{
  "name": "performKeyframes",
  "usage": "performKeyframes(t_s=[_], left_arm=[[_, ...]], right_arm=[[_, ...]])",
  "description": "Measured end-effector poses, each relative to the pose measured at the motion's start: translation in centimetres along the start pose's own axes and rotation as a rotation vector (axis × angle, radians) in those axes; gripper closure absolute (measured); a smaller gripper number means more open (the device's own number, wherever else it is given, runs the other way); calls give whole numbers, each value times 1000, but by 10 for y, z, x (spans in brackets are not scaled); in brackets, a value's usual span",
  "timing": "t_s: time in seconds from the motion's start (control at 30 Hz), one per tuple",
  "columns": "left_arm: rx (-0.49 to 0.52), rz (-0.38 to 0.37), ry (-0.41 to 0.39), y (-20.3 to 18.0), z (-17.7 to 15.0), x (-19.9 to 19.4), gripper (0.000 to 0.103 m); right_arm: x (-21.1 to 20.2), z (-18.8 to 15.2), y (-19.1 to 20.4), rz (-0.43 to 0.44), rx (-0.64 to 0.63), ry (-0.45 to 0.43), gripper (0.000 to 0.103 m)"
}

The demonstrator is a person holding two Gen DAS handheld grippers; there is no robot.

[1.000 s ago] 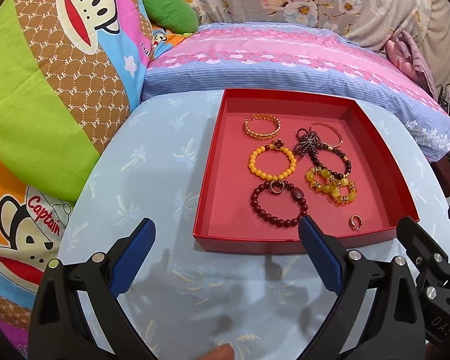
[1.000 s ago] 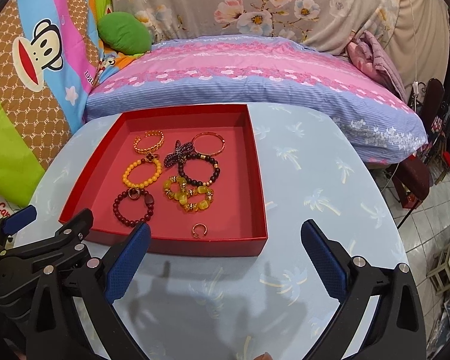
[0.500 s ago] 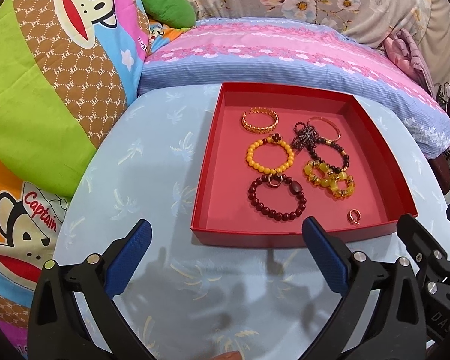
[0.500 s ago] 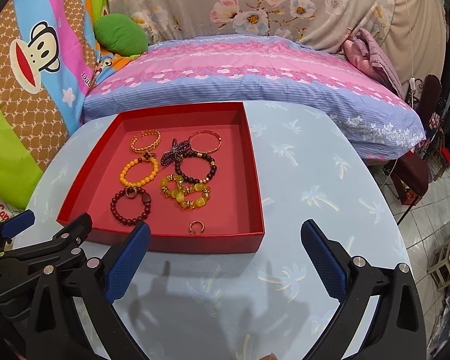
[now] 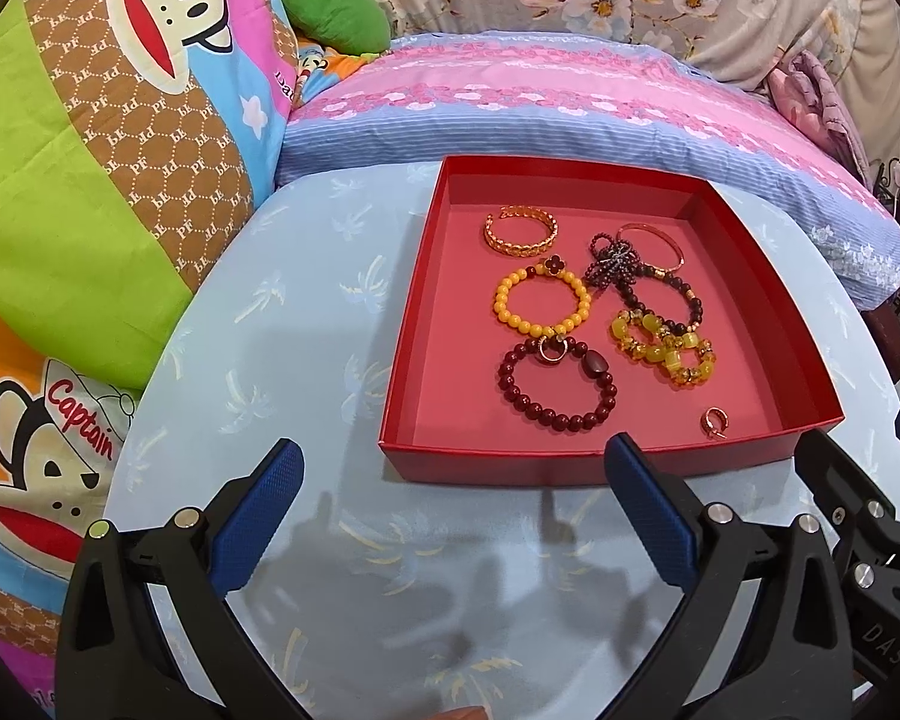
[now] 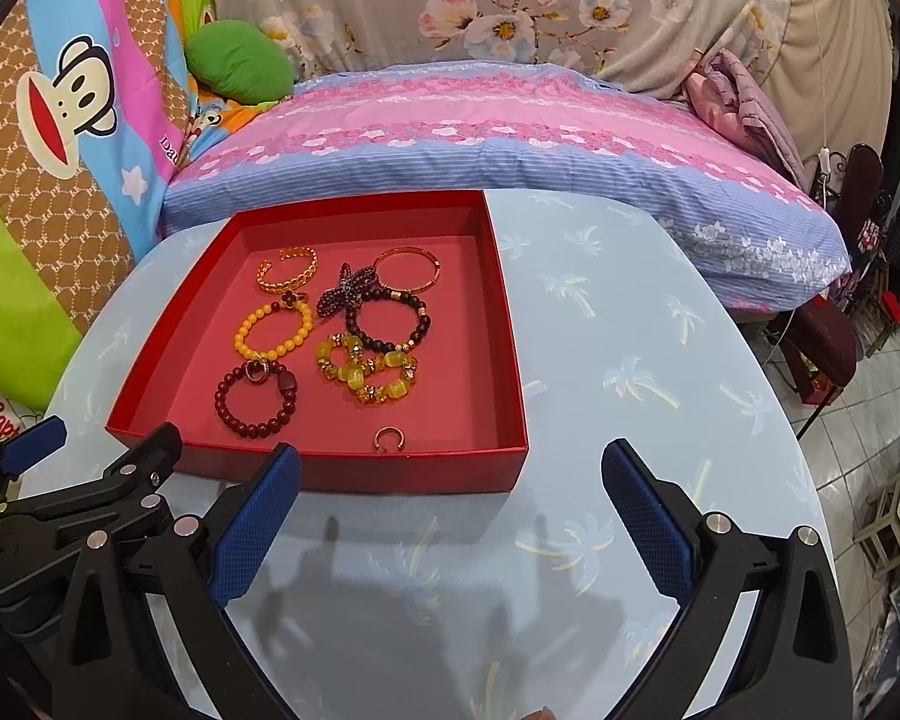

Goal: Organize jewelry

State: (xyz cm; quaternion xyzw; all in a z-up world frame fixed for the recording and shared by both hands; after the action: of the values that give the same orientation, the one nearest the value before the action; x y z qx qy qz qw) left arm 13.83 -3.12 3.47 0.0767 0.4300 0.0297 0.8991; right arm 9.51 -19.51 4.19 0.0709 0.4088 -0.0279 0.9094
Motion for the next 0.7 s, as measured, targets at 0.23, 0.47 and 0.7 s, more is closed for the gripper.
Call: performKeyframes(t_s=[0.23, 0.47, 0.7], left_arm=[[-2, 7, -7, 0, 0, -1, 7], [-3, 15, -10, 1, 1, -3, 7], [-19, 23, -23, 4, 3, -5, 7]], right_arm=[[0, 0, 0, -2, -1, 0, 6], [0, 0, 0, -3, -2, -1, 6], [-1, 0, -2, -10, -10, 4, 6]])
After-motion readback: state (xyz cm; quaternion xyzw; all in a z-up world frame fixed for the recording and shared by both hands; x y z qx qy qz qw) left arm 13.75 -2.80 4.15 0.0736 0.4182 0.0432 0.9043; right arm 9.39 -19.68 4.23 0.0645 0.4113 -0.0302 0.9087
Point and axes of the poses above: each gripper's, at about its wrist camera, not at the fingertips, and x roughly the way its jaws point, y to its left, z to its top, the point moved 1 cm from there along x, roughly the way its jaws point, and after that the axes turned 8 degrees about z, right-handed, at the moved point
